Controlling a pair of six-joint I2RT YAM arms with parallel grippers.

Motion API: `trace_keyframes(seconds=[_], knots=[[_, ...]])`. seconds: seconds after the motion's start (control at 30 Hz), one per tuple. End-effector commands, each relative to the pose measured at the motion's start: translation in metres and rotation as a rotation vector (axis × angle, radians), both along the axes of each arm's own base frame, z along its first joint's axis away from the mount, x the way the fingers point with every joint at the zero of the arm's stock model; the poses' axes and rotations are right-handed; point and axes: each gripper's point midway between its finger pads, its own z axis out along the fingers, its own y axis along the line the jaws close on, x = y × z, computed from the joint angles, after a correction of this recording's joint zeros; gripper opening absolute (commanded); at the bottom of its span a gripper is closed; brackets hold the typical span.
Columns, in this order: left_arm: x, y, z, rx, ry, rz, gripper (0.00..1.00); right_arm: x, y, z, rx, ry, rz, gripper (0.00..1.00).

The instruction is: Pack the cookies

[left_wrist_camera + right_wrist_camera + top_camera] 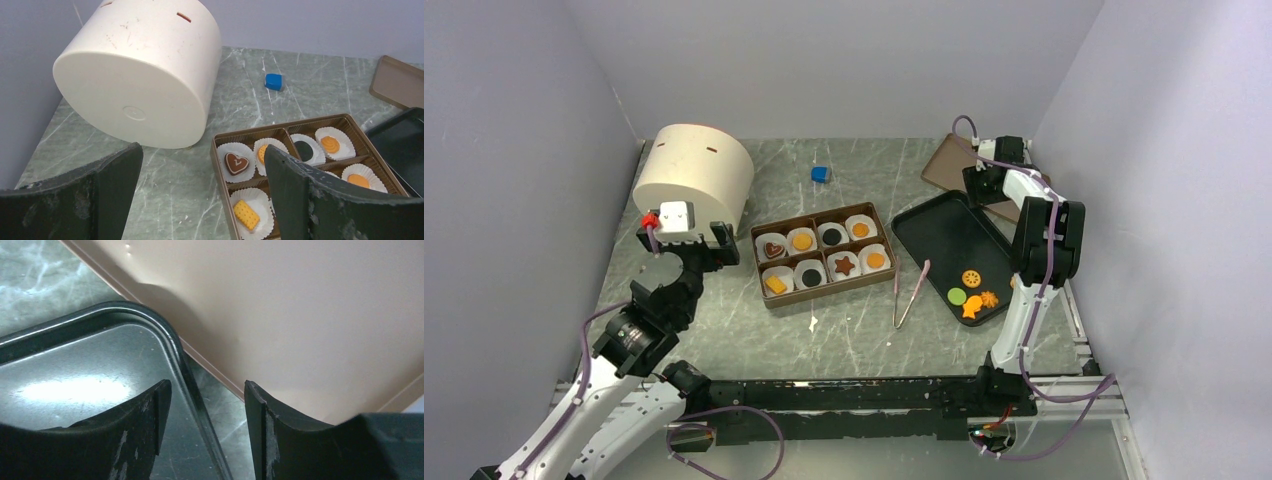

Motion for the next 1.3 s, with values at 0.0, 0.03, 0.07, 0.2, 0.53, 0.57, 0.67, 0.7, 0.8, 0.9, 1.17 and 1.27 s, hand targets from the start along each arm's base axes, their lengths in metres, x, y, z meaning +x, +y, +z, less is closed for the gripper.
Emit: trace_keyframes(seconds=[0.0,0.03,0.07,0.2,0.53,0.57,0.67,0.7,0.8,0.9,1.17,1.27], knots=[[0.003,0.001,0.008,0.001,-0.031,0.010,0.96,0.011,0.013,0.028,0.072,-0.065,0.035,0.59],[0.003,0.000,0.008,0.000,-0.031,0.007,0.96,0.008,0.014,0.025,0.079,-0.054,0.031,0.59],[0.003,-0.001,0.008,0.002,-0.031,0.003,0.96,0.006,0.016,0.022,0.086,-0.042,0.031,0.58],[0.002,0.000,0.008,-0.001,-0.032,0.004,0.96,-0.002,0.020,0.017,0.105,-0.019,0.035,0.57],[0.000,-0.001,0.011,-0.008,-0.041,-0.003,0.96,-0.016,0.045,0.010,0.196,0.056,0.099,0.53],[0.000,-0.001,0.011,-0.007,-0.041,-0.003,0.96,-0.019,0.049,0.010,0.203,0.070,0.104,0.52],[0.000,-0.002,0.011,-0.008,-0.042,-0.008,0.96,-0.025,0.062,0.017,0.227,0.079,0.138,0.51],[0.000,-0.002,0.011,-0.009,-0.042,-0.008,0.96,-0.026,0.068,0.020,0.229,0.078,0.154,0.51],[-0.001,-0.002,0.011,-0.009,-0.044,-0.008,0.96,-0.027,0.073,0.030,0.215,0.059,0.175,0.51],[-0.002,-0.003,0.012,-0.011,-0.046,-0.012,0.96,-0.017,0.062,0.040,0.160,0.014,0.146,0.51],[-0.001,-0.002,0.012,-0.006,-0.044,-0.009,0.96,0.017,0.033,0.057,0.005,-0.083,0.103,0.52],[-0.001,-0.002,0.011,-0.004,-0.041,-0.006,0.96,0.023,0.027,0.050,-0.021,-0.066,0.104,0.51]])
